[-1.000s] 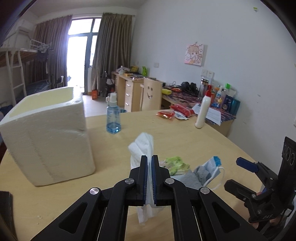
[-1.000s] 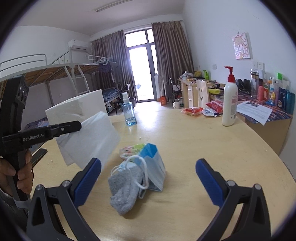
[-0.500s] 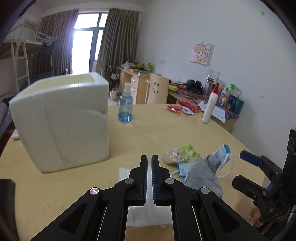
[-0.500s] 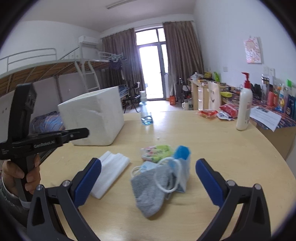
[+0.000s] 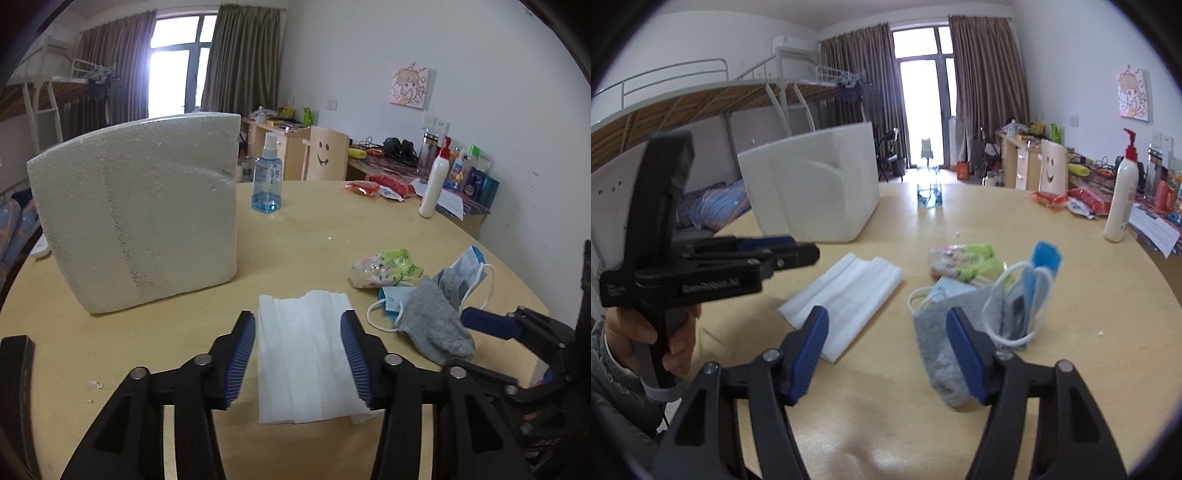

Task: Organize soft objects
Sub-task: 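Grasp the folded towel with the left gripper while the right gripper grasps the grey sock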

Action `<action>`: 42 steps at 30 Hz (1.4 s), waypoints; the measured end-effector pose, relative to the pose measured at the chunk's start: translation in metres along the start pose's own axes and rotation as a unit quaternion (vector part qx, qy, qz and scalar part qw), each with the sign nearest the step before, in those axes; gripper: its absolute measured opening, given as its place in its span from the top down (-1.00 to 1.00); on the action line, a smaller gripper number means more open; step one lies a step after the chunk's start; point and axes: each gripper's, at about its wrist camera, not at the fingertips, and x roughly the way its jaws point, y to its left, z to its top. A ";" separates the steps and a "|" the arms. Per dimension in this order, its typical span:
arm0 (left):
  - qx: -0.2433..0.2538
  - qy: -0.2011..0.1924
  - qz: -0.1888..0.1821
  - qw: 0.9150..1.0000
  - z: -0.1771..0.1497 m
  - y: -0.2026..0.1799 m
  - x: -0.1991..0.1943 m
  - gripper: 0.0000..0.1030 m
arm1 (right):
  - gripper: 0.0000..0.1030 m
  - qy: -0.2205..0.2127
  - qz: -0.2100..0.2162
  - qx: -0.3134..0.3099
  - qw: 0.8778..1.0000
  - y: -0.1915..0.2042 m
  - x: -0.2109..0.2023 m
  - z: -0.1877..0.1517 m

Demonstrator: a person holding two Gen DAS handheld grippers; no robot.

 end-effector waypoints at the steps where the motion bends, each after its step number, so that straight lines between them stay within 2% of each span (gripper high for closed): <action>1: 0.000 0.000 -0.002 1.000 0.000 0.000 0.000 -0.15 | -0.36 0.006 0.000 -0.001 1.000 0.000 0.003 -0.001; 3: 0.004 0.002 -0.002 1.000 0.000 -0.003 0.002 -0.29 | -0.36 0.017 -0.004 0.004 1.000 -0.001 0.009 -0.002; 7: 0.016 0.012 -0.003 1.000 0.000 -0.010 0.009 -0.29 | -0.36 0.037 -0.023 0.035 0.998 -0.017 0.018 -0.004; 13: 0.023 0.034 -0.010 0.999 -0.001 -0.017 0.024 -0.29 | -0.35 0.050 -0.047 0.044 0.997 -0.031 0.021 -0.010; 17: 0.032 0.054 -0.004 0.998 -0.003 -0.020 0.034 -0.29 | -0.11 0.062 -0.057 0.041 0.996 -0.033 0.024 -0.015; 22: 0.045 0.073 -0.007 0.996 -0.005 -0.026 0.041 -0.29 | -0.09 0.075 -0.068 0.040 0.994 -0.035 0.026 -0.018; 27: 0.058 0.098 -0.002 0.993 -0.008 -0.030 0.048 -0.29 | 0.38 0.090 -0.080 0.026 0.992 -0.034 0.031 -0.019; 29: 0.061 0.103 0.005 0.993 -0.008 -0.031 0.050 -0.29 | 0.47 0.091 -0.088 0.026 0.992 -0.036 0.030 -0.020; 32: 0.057 0.120 0.008 0.991 -0.009 -0.030 0.056 -0.29 | 0.52 0.092 -0.093 0.024 0.991 -0.039 0.029 -0.021; 38: 0.062 0.126 0.016 0.990 -0.010 -0.031 0.056 -0.27 | 0.68 0.090 -0.092 0.024 0.991 -0.041 0.027 -0.021; 40: 0.063 0.126 0.019 0.990 -0.010 -0.031 0.056 -0.22 | 0.70 0.089 -0.086 0.029 0.992 -0.044 0.027 -0.020; 42: 0.059 0.122 0.027 0.990 -0.010 -0.028 0.055 0.18 | 0.72 0.088 -0.081 0.034 0.992 -0.046 0.026 -0.020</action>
